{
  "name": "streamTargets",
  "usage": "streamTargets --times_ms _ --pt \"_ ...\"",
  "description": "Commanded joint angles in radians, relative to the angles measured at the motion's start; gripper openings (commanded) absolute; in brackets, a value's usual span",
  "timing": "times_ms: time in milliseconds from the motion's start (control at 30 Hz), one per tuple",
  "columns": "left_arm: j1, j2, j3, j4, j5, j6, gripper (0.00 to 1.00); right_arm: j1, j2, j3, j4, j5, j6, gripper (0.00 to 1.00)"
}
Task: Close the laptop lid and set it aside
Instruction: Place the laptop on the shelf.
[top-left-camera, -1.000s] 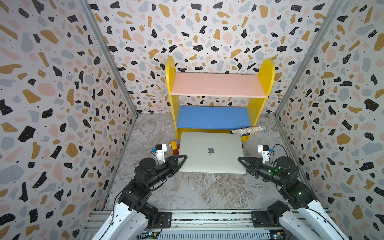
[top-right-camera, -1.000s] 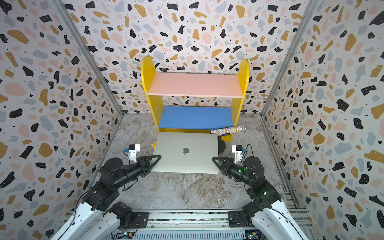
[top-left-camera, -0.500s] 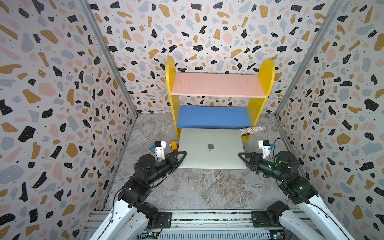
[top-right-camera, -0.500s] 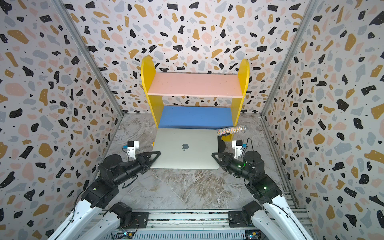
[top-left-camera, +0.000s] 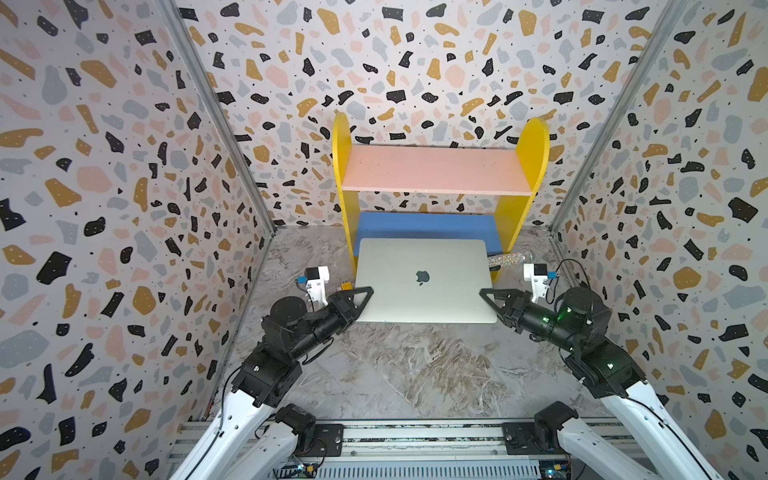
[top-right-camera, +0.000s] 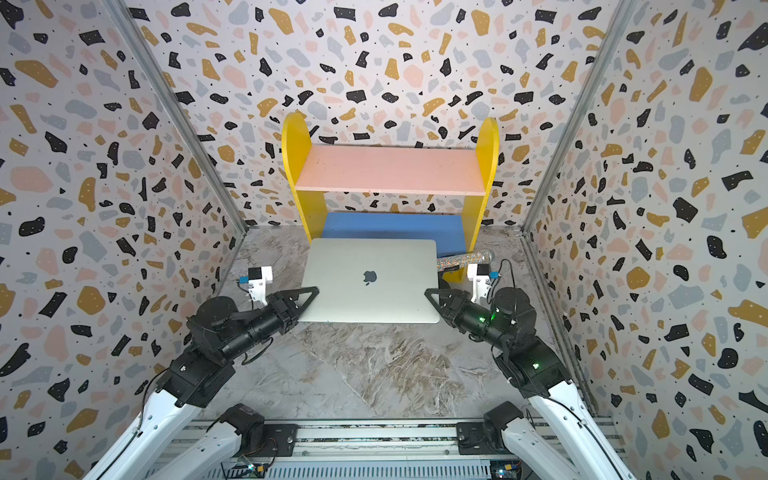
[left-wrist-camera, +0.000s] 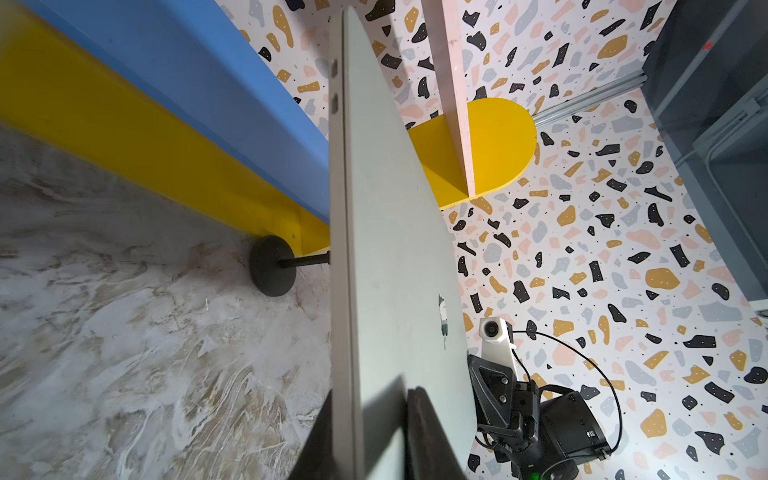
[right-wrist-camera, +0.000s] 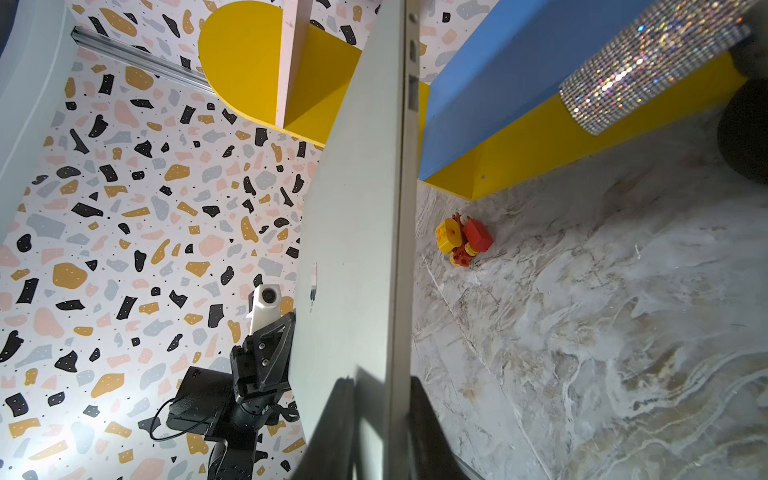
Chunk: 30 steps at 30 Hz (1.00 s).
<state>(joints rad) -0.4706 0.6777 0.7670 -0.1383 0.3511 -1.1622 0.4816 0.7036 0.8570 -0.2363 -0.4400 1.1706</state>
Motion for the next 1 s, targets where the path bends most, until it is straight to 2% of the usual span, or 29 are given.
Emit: streamTargets --times_ms 0,333,567,967 --pt "-0.046 0.051 0.054 0.104 0.178 0.138 0.14 0.053 0.033 0.068 0.086 -0.218 -0.135 0.00" --pt "-0.046 0.140 0.126 0.108 0.184 0.153 0.14 0.052 0.110 0.158 0.071 -0.220 -0.169 0.00" --pt "-0.035 0.203 0.224 0.034 0.192 0.217 0.13 0.052 0.168 0.227 0.050 -0.217 -0.194 0.00" --pt "0.034 0.274 0.303 0.037 0.251 0.215 0.13 0.029 0.229 0.310 0.026 -0.230 -0.212 0.00"
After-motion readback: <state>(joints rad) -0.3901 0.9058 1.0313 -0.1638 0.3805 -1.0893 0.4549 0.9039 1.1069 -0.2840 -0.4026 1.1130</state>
